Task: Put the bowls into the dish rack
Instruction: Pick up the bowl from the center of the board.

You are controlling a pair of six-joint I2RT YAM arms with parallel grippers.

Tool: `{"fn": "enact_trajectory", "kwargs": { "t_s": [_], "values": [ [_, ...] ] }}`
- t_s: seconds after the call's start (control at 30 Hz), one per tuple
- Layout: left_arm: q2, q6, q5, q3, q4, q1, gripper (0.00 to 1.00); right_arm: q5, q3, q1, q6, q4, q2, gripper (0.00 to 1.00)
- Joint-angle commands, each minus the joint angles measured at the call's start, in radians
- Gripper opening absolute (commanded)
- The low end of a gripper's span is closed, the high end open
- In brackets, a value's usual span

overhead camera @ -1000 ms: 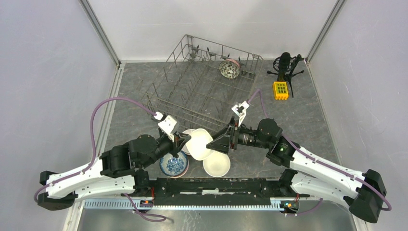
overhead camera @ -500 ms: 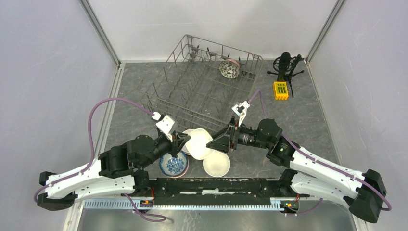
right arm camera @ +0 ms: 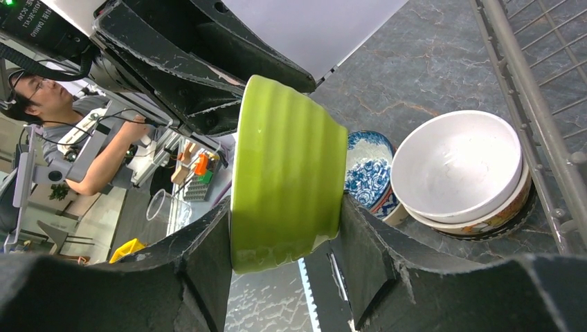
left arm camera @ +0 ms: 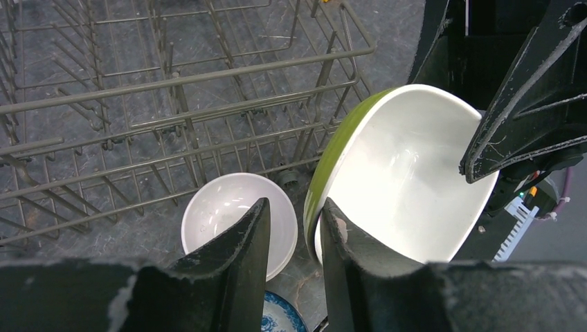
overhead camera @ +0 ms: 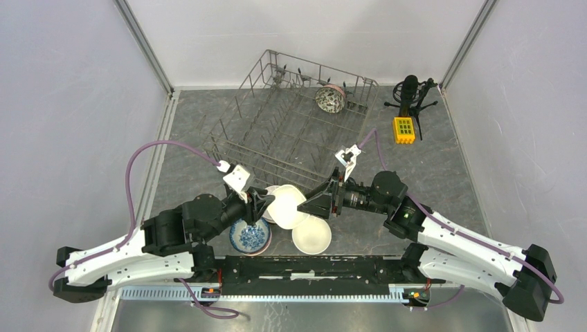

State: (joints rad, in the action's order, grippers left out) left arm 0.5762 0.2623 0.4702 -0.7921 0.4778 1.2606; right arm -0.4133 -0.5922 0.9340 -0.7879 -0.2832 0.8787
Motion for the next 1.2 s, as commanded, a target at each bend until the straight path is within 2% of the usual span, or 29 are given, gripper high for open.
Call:
{"fn": "enact_trajectory", "kwargs": {
  "t_s": [0.0,0.17,0.27,0.33,0.47,0.5,0.63,0.7,1.1,1.17],
  "values": [
    [0.015,-0.015,0.031,-0.034,-0.013,0.0,0.42,-0.016,-0.032,0.006,0.008,-0.082,-0.013,0.0],
    [0.023,-0.014,0.033,-0.036,-0.013,-0.001,0.54,-0.005,-0.034,0.006,0.015,-0.077,-0.014,0.0],
    [0.026,-0.013,0.031,-0.038,-0.009,-0.001,0.55,-0.001,-0.035,0.006,0.02,-0.072,-0.015,0.0],
    [0.028,-0.014,0.025,-0.04,-0.008,0.0,0.46,0.0,-0.039,0.005,0.023,-0.068,-0.015,0.0],
    [0.04,-0.018,0.01,-0.047,-0.009,-0.001,0.1,-0.005,-0.043,0.006,0.024,-0.066,-0.01,0.0],
    [0.045,-0.018,0.008,-0.05,-0.009,-0.001,0.04,-0.007,-0.043,0.006,0.024,-0.069,-0.008,0.0],
    [0.051,-0.015,-0.001,-0.052,-0.019,-0.001,0.02,-0.015,-0.045,0.006,0.019,-0.071,0.001,0.17],
    [0.037,-0.015,-0.001,-0.044,-0.039,-0.001,0.02,-0.015,-0.04,0.006,0.017,-0.075,0.004,0.32],
    [0.021,-0.002,-0.012,-0.043,-0.088,-0.001,0.02,-0.052,-0.009,0.02,0.009,-0.104,0.028,0.65],
    [0.025,-0.001,-0.013,-0.047,-0.09,-0.001,0.02,-0.05,-0.008,0.023,0.012,-0.105,0.03,0.67]
  ]
}}
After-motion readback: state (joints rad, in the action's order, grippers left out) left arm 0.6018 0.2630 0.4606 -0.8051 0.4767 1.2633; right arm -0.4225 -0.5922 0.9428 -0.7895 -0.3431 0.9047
